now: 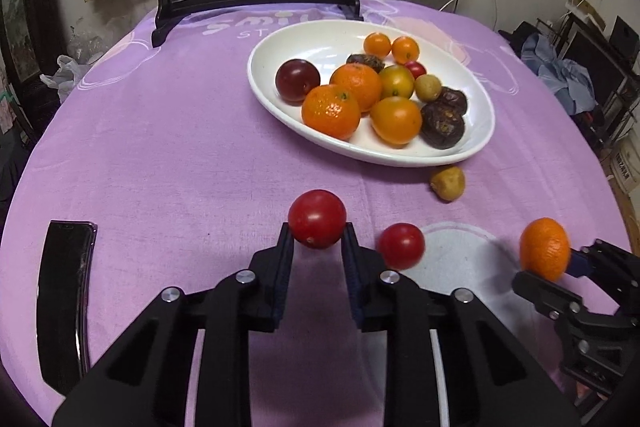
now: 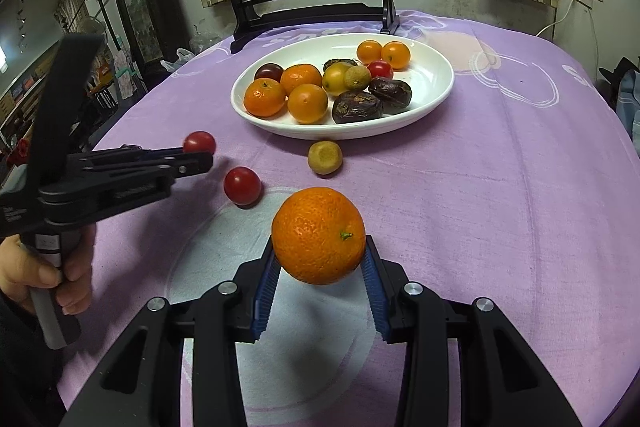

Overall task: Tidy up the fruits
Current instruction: 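Carry the orange and tomato over the white plate and release them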

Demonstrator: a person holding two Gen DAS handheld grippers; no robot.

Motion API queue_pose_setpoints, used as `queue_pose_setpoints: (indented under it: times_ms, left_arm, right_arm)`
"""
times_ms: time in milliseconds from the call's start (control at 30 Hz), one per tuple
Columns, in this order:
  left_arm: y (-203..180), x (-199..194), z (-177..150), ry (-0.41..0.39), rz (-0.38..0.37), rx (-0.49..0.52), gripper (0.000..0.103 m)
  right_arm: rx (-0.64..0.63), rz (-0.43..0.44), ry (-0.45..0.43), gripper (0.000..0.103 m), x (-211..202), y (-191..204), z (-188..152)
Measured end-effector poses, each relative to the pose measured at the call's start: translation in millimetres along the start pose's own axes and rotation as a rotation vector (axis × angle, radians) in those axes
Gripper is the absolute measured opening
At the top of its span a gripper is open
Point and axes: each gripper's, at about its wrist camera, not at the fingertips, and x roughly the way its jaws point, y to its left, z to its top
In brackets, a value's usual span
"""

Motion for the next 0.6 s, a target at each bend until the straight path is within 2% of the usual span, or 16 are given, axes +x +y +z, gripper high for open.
queue_pose_setpoints:
  times_ms: [333,600]
  left_arm:
    - [-19.2,-36.4,15.0,-0.049,-0.077,0.04,0.024]
    - [-37.4,-27.7,58.9,-0.072,-0.074,0.078,0.025]
  right_arm:
    - [0.015,-0.009,-0.069,0.041,-22.0,-3.0,16.3]
    - [-0.046,-0.057,-0.083,0.041,-11.3,-8.9,57.6]
